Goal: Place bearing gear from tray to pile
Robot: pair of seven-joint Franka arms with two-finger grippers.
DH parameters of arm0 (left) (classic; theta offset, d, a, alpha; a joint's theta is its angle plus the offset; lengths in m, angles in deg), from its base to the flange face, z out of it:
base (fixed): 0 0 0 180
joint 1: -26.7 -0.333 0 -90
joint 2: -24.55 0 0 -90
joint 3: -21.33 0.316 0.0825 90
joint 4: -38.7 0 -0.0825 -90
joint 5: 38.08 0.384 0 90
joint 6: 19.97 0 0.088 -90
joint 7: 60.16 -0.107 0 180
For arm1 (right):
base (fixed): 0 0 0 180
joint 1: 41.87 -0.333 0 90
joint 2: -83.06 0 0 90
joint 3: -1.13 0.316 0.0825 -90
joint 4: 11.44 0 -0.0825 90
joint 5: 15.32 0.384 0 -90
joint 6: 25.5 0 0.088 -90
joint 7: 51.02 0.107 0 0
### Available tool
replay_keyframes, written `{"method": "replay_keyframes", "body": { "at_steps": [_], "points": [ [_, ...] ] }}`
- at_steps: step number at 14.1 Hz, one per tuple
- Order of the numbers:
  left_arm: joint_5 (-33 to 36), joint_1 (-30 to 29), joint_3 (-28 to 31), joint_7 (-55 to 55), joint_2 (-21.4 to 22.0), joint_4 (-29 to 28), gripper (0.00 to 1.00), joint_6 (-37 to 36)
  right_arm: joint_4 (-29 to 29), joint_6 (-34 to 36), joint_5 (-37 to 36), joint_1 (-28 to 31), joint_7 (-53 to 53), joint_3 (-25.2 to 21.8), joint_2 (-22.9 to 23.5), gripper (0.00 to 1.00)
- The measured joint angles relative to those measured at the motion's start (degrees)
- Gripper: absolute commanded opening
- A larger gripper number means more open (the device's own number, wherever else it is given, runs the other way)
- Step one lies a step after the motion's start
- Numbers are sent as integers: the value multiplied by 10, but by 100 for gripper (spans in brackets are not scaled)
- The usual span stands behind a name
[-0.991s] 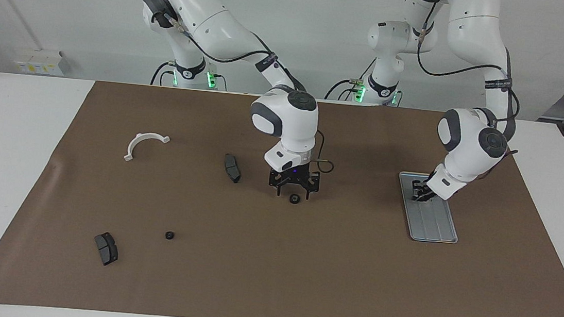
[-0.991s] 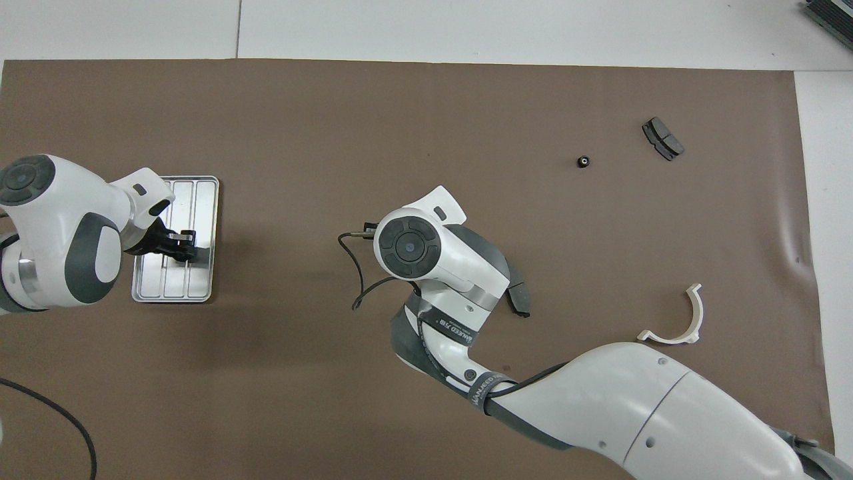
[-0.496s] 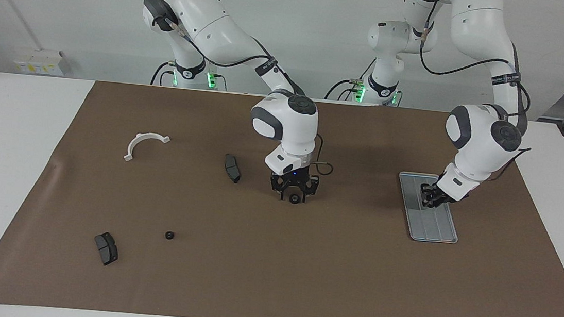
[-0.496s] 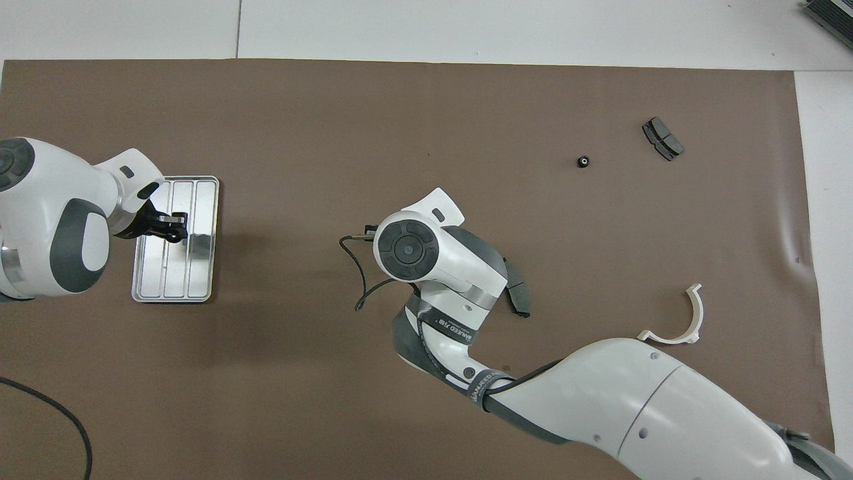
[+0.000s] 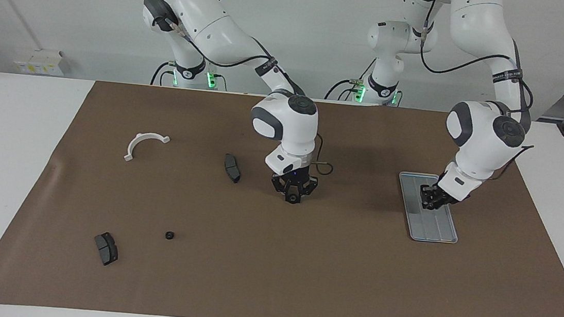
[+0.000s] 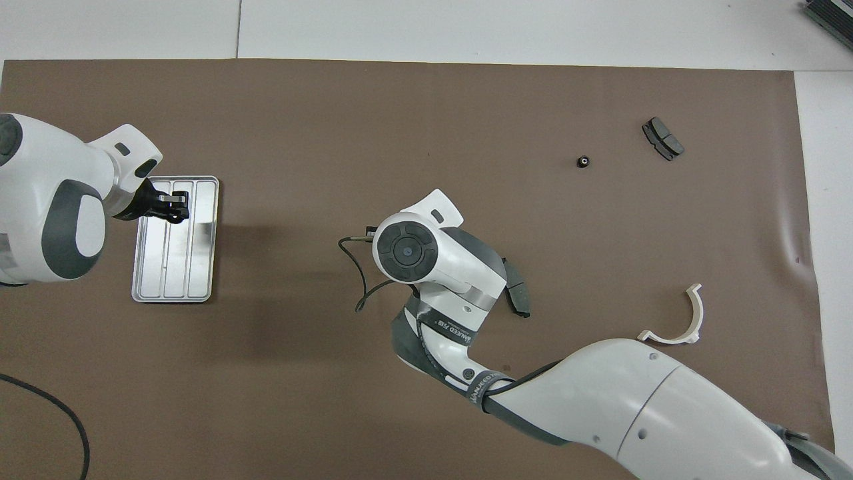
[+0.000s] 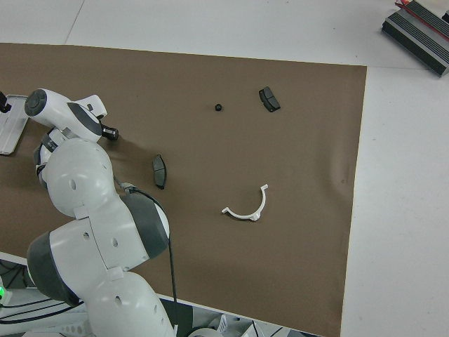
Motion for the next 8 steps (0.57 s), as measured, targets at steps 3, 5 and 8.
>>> {"method": "replay_keyframes", "body": {
  "at_steps": [3,5,8],
  "points": [
    [-6,13,-1,21,0,4,0,-1,-8,19,0,1,0,0,1,0],
    [-14,30,-1,61,0,4,0,0,-27,42,0,7,0,-2,-9,0],
    [-17,92,-3,142,0,5,0,7,-37,86,32,36,-43,-10,-59,0]
  ]
}}
